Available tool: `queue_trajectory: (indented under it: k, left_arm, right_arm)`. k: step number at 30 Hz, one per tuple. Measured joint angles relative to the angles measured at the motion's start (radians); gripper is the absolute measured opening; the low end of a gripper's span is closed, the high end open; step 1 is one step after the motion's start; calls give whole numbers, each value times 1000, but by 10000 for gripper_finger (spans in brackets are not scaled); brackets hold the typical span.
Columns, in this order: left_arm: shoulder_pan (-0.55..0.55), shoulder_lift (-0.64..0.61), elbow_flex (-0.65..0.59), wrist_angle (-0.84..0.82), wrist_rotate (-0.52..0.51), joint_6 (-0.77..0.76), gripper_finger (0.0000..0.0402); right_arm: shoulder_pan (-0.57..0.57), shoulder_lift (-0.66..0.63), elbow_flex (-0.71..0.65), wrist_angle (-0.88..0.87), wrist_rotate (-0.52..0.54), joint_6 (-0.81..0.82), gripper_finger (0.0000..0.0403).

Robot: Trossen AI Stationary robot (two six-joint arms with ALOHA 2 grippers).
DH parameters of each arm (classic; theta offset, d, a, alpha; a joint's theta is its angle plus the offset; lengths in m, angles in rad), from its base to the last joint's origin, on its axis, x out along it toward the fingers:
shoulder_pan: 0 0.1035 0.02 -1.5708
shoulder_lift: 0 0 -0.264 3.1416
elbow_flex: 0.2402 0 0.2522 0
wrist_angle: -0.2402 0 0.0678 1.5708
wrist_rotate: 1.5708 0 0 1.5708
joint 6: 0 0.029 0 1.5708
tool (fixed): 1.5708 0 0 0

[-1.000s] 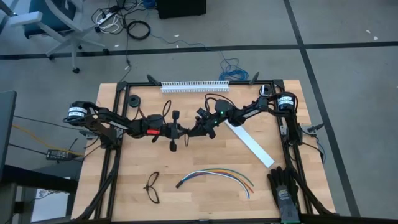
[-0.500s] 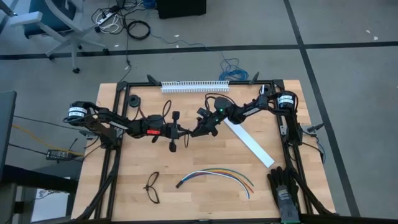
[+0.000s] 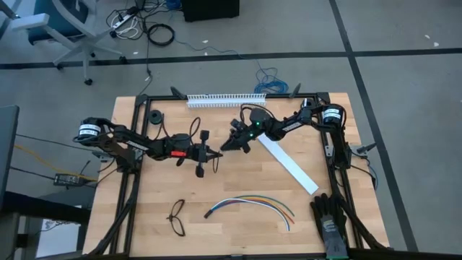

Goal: Ziptie cables
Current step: Wrap the zip tie around the cable wires

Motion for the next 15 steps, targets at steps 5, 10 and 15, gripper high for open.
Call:
queue_trajectory:
  k: [5,10,15]
  left_arm:
    - [1,-1,1,34,-6,2,0]
    - [1,-1,1,20,-8,2,0]
    - [2,-1,1,25,-14,2,0]
  right_arm:
    - [8,0,8,-7,82,-67,77]
    - [10,0,9,18,36,-59,77]
    - [3,0,9,24,33,-57,77]
